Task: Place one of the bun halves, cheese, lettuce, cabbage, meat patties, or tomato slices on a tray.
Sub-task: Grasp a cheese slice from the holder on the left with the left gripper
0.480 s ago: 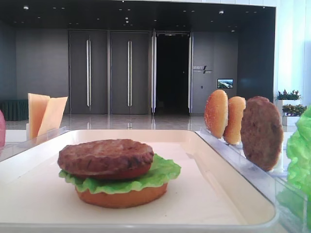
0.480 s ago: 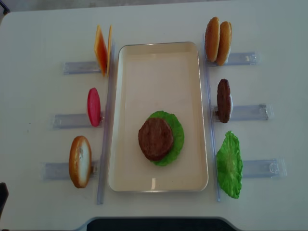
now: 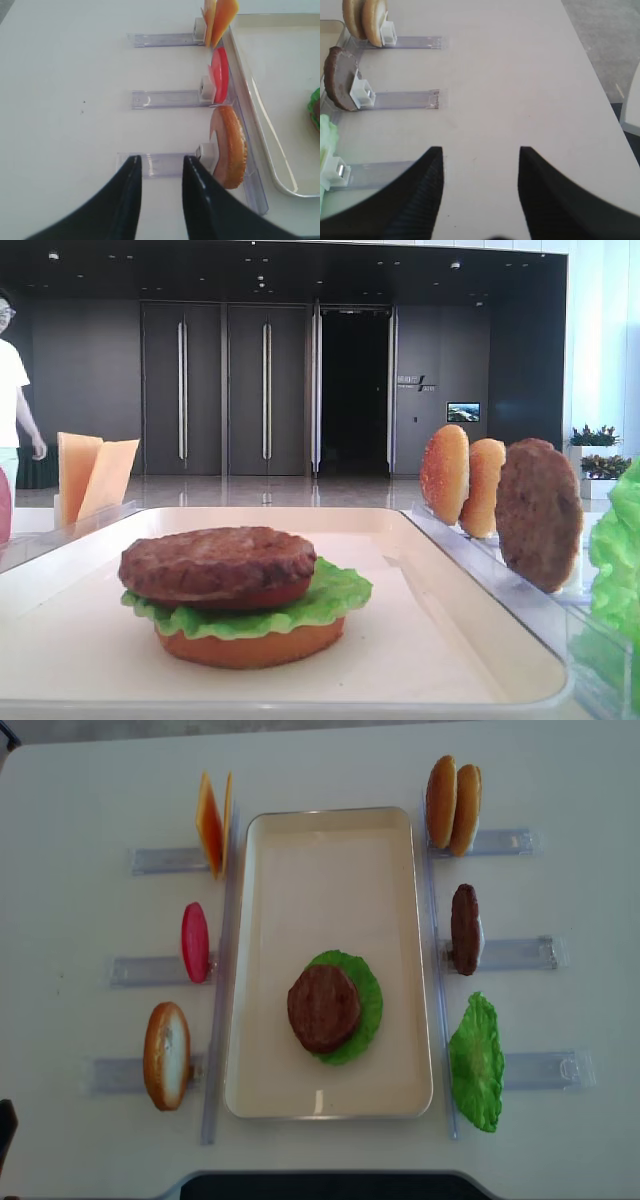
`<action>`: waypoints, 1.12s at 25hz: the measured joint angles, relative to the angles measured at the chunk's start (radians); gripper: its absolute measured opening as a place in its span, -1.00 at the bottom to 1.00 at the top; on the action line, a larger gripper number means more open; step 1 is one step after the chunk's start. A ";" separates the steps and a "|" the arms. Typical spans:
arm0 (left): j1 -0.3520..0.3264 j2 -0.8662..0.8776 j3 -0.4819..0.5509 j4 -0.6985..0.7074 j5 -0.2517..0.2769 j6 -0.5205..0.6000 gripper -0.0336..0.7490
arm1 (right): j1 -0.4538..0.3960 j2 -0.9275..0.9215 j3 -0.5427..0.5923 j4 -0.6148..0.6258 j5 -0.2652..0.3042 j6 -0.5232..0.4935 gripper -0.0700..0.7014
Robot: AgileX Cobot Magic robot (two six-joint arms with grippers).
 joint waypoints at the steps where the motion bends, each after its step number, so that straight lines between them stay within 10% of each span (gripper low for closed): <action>1: 0.000 0.000 0.000 0.001 0.000 0.000 -0.35 | 0.000 0.000 0.000 0.000 0.000 0.000 0.11; 14: 0.000 0.081 -0.030 0.065 0.009 -0.056 -0.16 | 0.000 0.000 0.000 0.000 0.000 0.001 0.11; 28: 0.000 0.616 -0.198 0.056 -0.062 -0.106 -0.14 | 0.019 0.000 0.000 0.000 0.000 0.003 0.11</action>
